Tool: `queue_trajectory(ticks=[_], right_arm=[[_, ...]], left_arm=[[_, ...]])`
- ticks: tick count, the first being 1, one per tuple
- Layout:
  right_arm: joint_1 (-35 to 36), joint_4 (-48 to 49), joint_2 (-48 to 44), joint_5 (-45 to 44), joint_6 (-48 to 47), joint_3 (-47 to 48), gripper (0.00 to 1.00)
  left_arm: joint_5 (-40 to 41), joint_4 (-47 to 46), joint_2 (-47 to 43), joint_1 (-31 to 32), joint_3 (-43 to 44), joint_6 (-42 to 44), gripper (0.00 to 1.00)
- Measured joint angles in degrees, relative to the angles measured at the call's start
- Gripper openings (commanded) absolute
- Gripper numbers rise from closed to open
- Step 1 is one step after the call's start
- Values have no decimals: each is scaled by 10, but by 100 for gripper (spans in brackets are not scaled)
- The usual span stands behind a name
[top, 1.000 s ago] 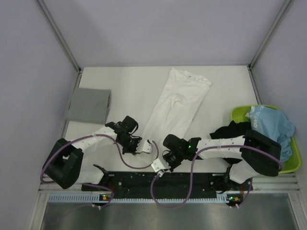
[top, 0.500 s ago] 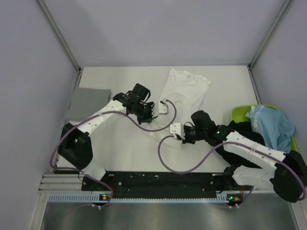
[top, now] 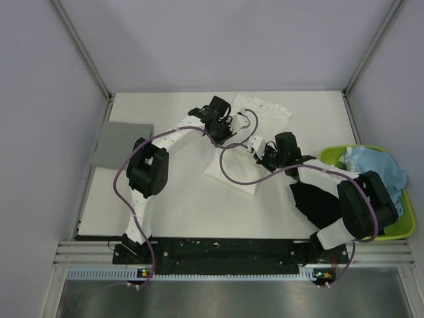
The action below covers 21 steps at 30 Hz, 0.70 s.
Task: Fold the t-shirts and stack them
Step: Fold the folded rectangular tshirt in 1/3 of the way
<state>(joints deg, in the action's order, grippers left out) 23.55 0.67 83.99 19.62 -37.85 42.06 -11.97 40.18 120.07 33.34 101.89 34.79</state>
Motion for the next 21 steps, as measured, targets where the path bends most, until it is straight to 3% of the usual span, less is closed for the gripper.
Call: queue_trajectory(ticks=[10, 11, 14, 17, 21], right_arm=[[-31, 40, 45, -21, 9, 29, 0], [-31, 40, 49, -23, 10, 31, 1], [-31, 40, 74, -45, 19, 46, 12], [-36, 39, 102, -97, 44, 62, 24], [-80, 40, 126, -158, 103, 97, 25]], left_arm=[[39, -31, 52, -2, 47, -24, 1], [41, -31, 57, -2, 52, -24, 12], [52, -37, 71, -2, 64, -30, 32], [83, -55, 82, -4, 67, -34, 45], [127, -68, 92, -7, 94, -32, 50]])
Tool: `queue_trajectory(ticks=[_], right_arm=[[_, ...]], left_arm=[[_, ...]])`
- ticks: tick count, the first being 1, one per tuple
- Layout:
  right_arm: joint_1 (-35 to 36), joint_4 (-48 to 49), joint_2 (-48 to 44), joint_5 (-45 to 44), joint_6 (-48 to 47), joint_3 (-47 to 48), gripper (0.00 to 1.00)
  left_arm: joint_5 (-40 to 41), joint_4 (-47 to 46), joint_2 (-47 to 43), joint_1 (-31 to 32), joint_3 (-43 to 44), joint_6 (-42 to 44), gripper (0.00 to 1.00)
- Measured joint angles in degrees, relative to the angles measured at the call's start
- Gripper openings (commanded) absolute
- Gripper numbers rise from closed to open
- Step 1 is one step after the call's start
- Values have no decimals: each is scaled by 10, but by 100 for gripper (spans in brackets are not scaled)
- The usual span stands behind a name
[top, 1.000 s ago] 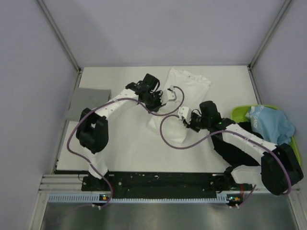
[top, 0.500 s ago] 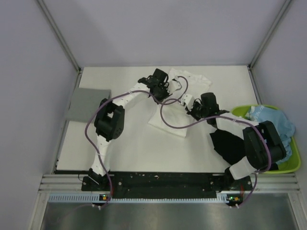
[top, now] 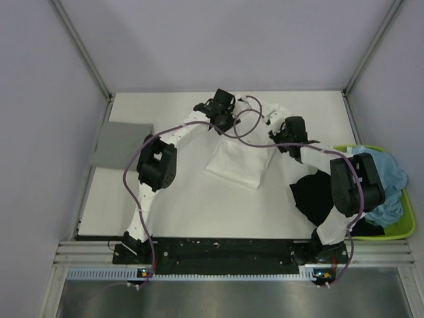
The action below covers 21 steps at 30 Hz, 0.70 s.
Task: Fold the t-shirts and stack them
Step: Fold the folded rectangular tshirt in 1/3 of the way, then grab one side of the 2/3 rectangular tshirt with both arms
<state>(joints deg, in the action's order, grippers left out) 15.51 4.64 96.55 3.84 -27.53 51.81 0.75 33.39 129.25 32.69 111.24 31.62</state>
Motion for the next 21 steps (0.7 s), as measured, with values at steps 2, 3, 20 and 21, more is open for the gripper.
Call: queue_trajectory(ticks=[2, 3, 20, 21], right_arm=[[-20, -2, 2, -20, 20, 20, 26], [-29, -4, 2, -27, 28, 31, 27], [173, -140, -223, 182, -159, -130, 51], [182, -149, -219, 179, -166, -136, 51]], left_arm=[[12, 1, 15, -5, 47, -2, 50], [14, 0, 21, -6, 70, -5, 50], [-308, 53, -240, -35, -310, 260, 63], [-312, 51, -240, -35, -322, 270, 64]])
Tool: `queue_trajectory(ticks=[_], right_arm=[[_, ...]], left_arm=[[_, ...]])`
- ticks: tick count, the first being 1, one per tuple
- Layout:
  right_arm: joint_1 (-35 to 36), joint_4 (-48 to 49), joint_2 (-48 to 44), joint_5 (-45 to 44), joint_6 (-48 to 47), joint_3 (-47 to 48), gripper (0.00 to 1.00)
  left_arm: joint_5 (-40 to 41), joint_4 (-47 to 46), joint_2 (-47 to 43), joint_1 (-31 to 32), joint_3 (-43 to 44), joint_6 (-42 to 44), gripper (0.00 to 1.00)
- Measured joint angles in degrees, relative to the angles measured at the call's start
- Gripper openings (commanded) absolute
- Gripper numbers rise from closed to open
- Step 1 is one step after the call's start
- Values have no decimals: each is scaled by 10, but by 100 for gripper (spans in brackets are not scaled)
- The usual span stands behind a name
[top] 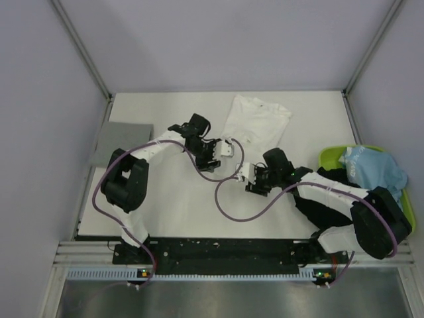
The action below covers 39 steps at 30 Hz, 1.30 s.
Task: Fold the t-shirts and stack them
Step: Grab one side of the 2/3 rectangular tshirt with both arms, then fold the long partially folded tshirt into a neat square
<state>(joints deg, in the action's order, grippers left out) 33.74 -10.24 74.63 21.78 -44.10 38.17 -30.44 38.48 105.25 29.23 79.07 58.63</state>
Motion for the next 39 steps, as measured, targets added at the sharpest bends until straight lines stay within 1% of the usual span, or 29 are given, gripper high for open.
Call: queue_trajectory(ticks=[3, 7, 12, 13, 14, 15, 16, 17, 18, 19, 20, 25, 28, 30, 34, 39], right_arm=[[21, -13, 30, -21, -13, -3, 52], [28, -13, 74, -59, -18, -2, 51], [33, 3, 84, -92, -23, 3, 49], [34, 5, 87, -100, -23, 5, 47], [35, 9, 90, -104, -23, 7, 43], [36, 8, 93, -107, -25, 10, 37], [38, 8, 95, -110, -24, 11, 26], [38, 8, 97, -111, -26, 13, 16], [40, 8, 100, -115, -27, 13, 7], [40, 8, 103, -119, -27, 14, 1], [41, 7, 105, -122, -28, 15, 0], [49, -23, 100, -134, -26, 23, 0], [61, -66, 67, -133, -15, 24, 0], [77, -103, 29, -127, -6, 24, 0], [109, -183, -57, -100, 21, 42, 0], [124, -285, -153, -43, 47, 90, 0]], left_arm=[[1, -14, 1, 5, -34, 23, 64], [21, -41, 2, 16, -56, 42, 63], [49, -69, 9, 23, -74, 51, 58], [56, -73, 12, 25, -75, 52, 55], [63, -75, 17, 26, -76, 52, 52], [70, -79, 22, 28, -78, 51, 41], [76, -82, 24, 28, -79, 51, 27], [80, -85, 26, 29, -81, 50, 16], [85, -88, 28, 29, -82, 51, 1], [90, -91, 29, 30, -82, 50, 0], [93, -94, 30, 31, -83, 49, 0], [113, -94, 27, 39, -83, 29, 0], [115, -70, 11, 47, -86, 15, 0], [114, -41, -15, 52, -92, 9, 0], [99, 55, -99, 58, -94, -5, 0], [64, 186, -177, 59, -70, -30, 0]])
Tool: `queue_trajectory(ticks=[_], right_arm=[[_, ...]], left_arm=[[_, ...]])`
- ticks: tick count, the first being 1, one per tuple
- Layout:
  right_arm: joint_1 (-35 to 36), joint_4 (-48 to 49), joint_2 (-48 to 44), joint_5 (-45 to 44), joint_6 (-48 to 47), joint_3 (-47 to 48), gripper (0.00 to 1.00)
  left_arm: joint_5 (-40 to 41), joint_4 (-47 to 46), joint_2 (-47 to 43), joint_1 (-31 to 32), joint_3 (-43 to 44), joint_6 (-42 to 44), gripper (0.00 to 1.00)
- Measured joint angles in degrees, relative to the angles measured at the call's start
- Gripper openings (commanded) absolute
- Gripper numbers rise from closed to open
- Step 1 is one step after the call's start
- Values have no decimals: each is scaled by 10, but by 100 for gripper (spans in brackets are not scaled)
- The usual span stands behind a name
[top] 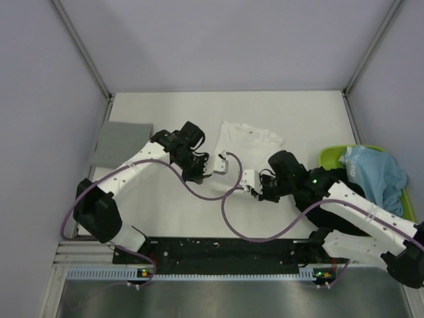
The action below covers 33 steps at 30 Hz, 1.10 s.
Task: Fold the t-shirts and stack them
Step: Fold the long partially folded tshirt into a neat square
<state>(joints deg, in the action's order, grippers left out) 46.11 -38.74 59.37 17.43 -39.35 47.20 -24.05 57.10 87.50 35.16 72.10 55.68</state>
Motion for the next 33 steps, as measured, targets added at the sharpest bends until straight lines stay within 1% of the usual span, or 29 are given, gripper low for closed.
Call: queue_trajectory(ticks=[4, 8, 10, 12, 17, 20, 24, 28, 33], right_arm=[[0, -62, -35, 43, 16, 47, 0], [-5, -89, -43, 55, 26, 65, 0], [-27, -93, -37, 64, 33, 70, 0], [-74, -87, -23, 71, 41, 76, 0], [-207, -23, 20, 82, 72, 76, 0], [-250, 15, 58, 79, 86, 77, 0], [-285, 51, 128, 74, 94, 91, 0], [-310, 92, 205, 63, 97, 111, 0], [-325, 127, 282, 53, 104, 145, 0]], left_arm=[[-28, 89, -27, 1, 48, -23, 0], [-35, 120, -30, 1, 86, -50, 0], [-27, 119, -25, 1, 101, -70, 0], [-11, 109, -11, 1, 121, -92, 0], [37, 26, 74, -3, 199, -143, 0], [59, -5, 146, -9, 260, -168, 0], [92, -39, 238, -14, 338, -193, 0], [121, -53, 307, -17, 394, -207, 0], [152, -84, 362, -23, 415, -224, 0]])
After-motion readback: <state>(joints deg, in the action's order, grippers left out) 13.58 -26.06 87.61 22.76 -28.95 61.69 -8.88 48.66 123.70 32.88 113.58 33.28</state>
